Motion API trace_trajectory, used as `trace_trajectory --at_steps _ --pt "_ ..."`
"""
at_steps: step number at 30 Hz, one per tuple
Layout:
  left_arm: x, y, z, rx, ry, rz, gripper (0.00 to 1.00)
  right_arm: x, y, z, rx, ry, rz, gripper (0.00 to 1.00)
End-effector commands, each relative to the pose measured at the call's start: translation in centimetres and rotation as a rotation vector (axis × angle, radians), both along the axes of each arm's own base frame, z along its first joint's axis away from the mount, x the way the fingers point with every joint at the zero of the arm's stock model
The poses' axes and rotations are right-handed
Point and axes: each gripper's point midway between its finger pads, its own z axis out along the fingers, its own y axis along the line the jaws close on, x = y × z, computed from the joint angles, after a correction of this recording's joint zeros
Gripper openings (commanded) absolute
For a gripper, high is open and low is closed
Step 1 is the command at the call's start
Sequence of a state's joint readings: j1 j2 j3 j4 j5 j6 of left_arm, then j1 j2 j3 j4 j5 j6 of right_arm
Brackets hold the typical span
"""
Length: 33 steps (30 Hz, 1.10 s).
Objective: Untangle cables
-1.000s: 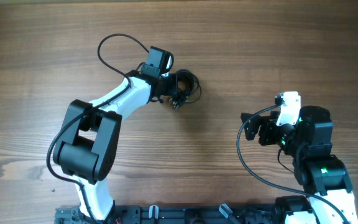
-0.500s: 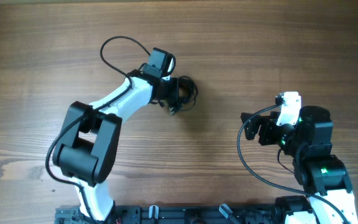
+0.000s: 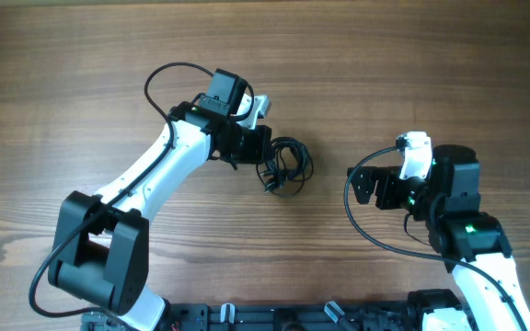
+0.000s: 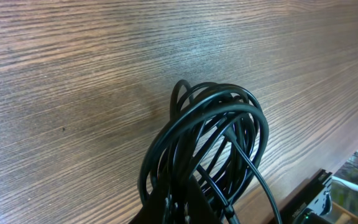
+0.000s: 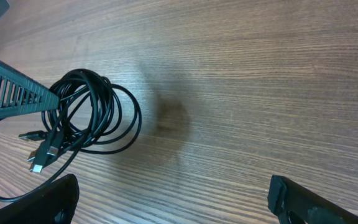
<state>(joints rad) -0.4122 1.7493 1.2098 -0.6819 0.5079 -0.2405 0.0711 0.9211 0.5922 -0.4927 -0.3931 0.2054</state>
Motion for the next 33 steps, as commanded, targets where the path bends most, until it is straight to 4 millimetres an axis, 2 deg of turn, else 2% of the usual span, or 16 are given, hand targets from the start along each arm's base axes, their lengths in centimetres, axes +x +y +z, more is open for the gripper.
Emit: trace_trajectory --at_steps 1,9,11,14,15,16,21,22,23,26,27,28,29,30,31,33 --pt "-0.5 -0.7 0.9 -0.051 -0.003 -0.036 0.04 0.5 0.4 1.1 0.025 -0.024 0.013 1.00" --pt "-1.9 -3.9 4.0 -0.299 0.039 -0.141 0.04 1.4 1.1 2.5 0.081 -0.081 0.020 0.99" --pt "-2.2 -4.5 4.9 -0.358 0.044 -0.167 0.04 1.6 1.7 3.1 0.108 -0.102 0.049 0.96" --pt "-2.6 -5.3 6.2 -0.443 0.048 -0.208 0.04 2.1 2.0 2.5 0.128 -0.079 0.051 0.89" --pt "-2.8 -5.5 6.5 -0.459 0.051 -0.215 0.04 2.2 2.3 2.3 0.151 -0.063 0.061 0.86" --pt "-3.0 -5.6 6.9 -0.485 0.061 -0.227 0.04 2.3 3.3 2.2 0.206 -0.043 0.094 0.75" --pt "-3.4 -5.9 7.5 -0.520 0.088 -0.233 0.04 2.2 6.0 2.8 0.408 0.031 0.185 0.56" --pt "-3.4 -5.9 7.5 -0.520 0.097 -0.225 0.04 2.0 6.2 2.7 0.436 0.059 0.184 0.54" --pt "-3.3 -5.9 7.5 -0.522 0.096 -0.222 0.04 1.9 6.3 2.5 0.451 0.083 0.174 0.48" --pt "-3.3 -6.0 7.6 -0.527 0.107 -0.211 0.04 1.9 6.5 2.3 0.480 0.127 0.148 0.38" --pt "-3.3 -6.0 7.8 -0.535 0.108 -0.215 0.04 1.7 6.8 2.2 0.478 0.130 0.156 0.25" --pt "-3.4 -6.1 8.0 -0.550 0.109 -0.224 0.04 1.7 6.9 2.1 0.473 0.132 0.157 0.17" --pt "-3.4 -6.2 8.3 -0.562 0.104 -0.231 0.04 1.9 6.6 1.7 0.447 0.133 0.138 0.08" --pt "-3.3 -6.1 8.1 -0.551 0.103 -0.223 0.04 2.2 5.6 0.5 0.392 0.150 0.068 0.04" --pt "-2.6 -5.3 6.9 -0.482 0.097 -0.177 0.04 2.5 3.9 -1.2 0.306 0.180 -0.035 0.04" --pt "-1.4 -2.6 4.0 -0.302 0.100 -0.060 0.04 2.3 2.5 -2.6 0.228 0.211 -0.104 0.05"
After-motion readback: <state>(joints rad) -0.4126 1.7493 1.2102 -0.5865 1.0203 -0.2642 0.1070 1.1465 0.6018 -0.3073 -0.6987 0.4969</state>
